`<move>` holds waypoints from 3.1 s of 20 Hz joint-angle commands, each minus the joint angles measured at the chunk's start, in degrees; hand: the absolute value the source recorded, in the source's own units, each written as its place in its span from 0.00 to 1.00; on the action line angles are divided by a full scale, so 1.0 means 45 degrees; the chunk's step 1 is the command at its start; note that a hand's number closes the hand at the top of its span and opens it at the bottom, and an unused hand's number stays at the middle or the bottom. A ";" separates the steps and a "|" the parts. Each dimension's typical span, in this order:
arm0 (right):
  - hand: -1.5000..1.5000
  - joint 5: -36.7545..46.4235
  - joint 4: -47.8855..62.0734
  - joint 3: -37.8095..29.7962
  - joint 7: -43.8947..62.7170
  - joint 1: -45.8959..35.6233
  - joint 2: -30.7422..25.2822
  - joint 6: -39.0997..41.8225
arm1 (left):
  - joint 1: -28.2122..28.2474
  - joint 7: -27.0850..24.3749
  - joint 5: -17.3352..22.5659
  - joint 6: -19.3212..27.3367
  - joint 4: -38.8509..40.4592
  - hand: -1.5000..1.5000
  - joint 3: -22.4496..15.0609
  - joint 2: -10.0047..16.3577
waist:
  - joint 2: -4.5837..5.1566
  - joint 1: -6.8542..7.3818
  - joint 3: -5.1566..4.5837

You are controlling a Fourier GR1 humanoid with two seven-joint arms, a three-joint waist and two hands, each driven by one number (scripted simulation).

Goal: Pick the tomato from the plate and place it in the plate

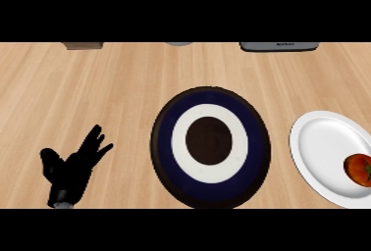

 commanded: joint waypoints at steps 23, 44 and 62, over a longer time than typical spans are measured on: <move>0.00 0.5529 -0.4883 0.2444 0.5435 0.0409 0.3021 -0.1143 | -0.0940 0.0349 -0.0834 -0.1411 0.1580 0.50 0.1042 -0.1100 | 0.0070 0.0257 -0.0065; 0.00 0.9521 -0.3303 0.3133 0.6263 -0.1400 0.4972 -0.2270 | -0.0993 0.0717 -0.2004 -0.1678 0.1612 0.50 0.1710 -0.2012 | 0.0073 0.0292 -0.0061; 1.00 1.1400 -0.2111 0.2947 0.3989 -0.2020 0.5599 -0.4875 | -0.0645 0.0631 -0.2205 -0.2337 0.1514 0.50 0.2247 -0.2348 | 0.0070 0.0232 -0.0061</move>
